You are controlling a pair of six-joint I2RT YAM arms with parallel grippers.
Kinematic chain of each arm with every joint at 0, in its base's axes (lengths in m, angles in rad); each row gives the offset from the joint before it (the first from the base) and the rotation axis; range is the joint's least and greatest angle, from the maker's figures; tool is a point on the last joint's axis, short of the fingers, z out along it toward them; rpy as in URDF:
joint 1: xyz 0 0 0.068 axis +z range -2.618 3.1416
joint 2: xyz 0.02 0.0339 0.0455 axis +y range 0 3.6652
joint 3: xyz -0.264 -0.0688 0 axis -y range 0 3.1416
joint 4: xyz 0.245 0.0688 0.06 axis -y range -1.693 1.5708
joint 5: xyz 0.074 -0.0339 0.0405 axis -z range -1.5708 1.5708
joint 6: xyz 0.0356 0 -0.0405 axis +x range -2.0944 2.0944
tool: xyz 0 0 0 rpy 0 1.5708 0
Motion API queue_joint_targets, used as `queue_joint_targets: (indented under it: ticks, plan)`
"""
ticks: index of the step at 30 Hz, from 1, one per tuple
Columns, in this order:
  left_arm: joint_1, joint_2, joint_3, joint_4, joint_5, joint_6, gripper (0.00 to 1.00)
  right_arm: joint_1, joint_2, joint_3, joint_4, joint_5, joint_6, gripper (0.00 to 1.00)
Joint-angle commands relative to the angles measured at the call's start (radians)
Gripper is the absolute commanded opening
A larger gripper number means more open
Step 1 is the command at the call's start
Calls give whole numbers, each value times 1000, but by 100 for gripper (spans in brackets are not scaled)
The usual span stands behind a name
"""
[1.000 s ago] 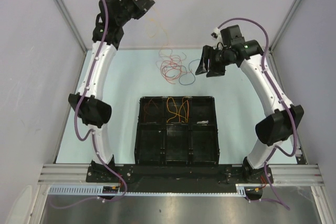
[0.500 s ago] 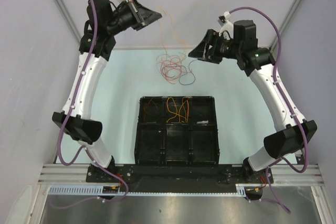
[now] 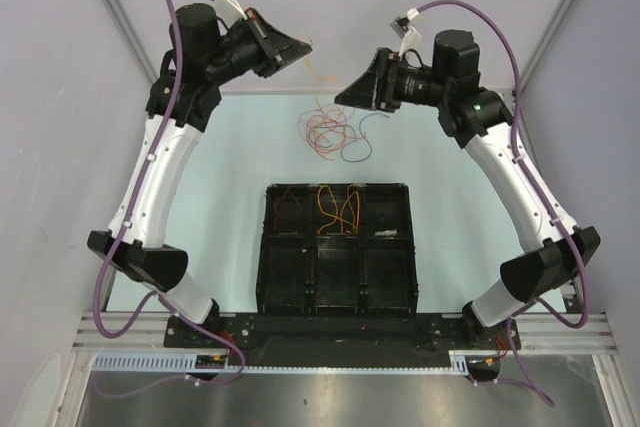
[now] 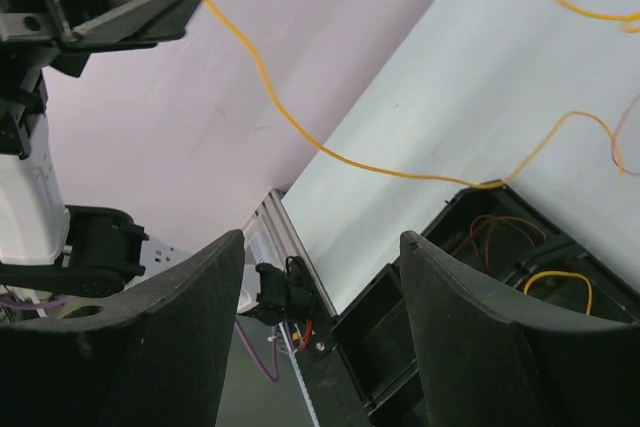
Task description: Untangle the cables
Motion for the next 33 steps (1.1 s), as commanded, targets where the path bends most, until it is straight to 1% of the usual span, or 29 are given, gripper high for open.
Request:
queue_joint_targets:
  ticks: [1,2,5,9,12,17,26,29,30,32,33]
  plan:
    - [-11,-42,3,-32,-49,-88,0,62,36,106,-19,-9,-91,68]
    - [-9,-41,3,-48,-50,-103,0,76,46,144,-44,26,-137,68]
    - [-9,-41,-3,-68,-46,-123,0,113,83,204,-136,88,-199,68]
    - [-9,-44,-4,-74,-44,-135,0,146,109,232,-190,178,-257,68]
    - [-9,-47,-3,-74,-46,-142,0,159,122,230,-204,262,-268,68]
    - [-9,-44,-3,-72,-30,-154,0,168,158,242,-201,309,-292,68]
    - [-9,-44,-1,-80,-26,-152,0,202,240,339,-214,347,-321,65]
    - [-9,-42,0,-86,-24,-151,0,212,258,371,-222,361,-335,57]
    - [-9,-45,0,-88,-26,-151,0,212,267,383,-227,373,-340,49]
    - [-9,-45,0,-91,-26,-151,0,217,273,408,-239,378,-343,41]
    - [-11,-45,0,-91,-27,-151,0,222,277,413,-241,388,-346,32]
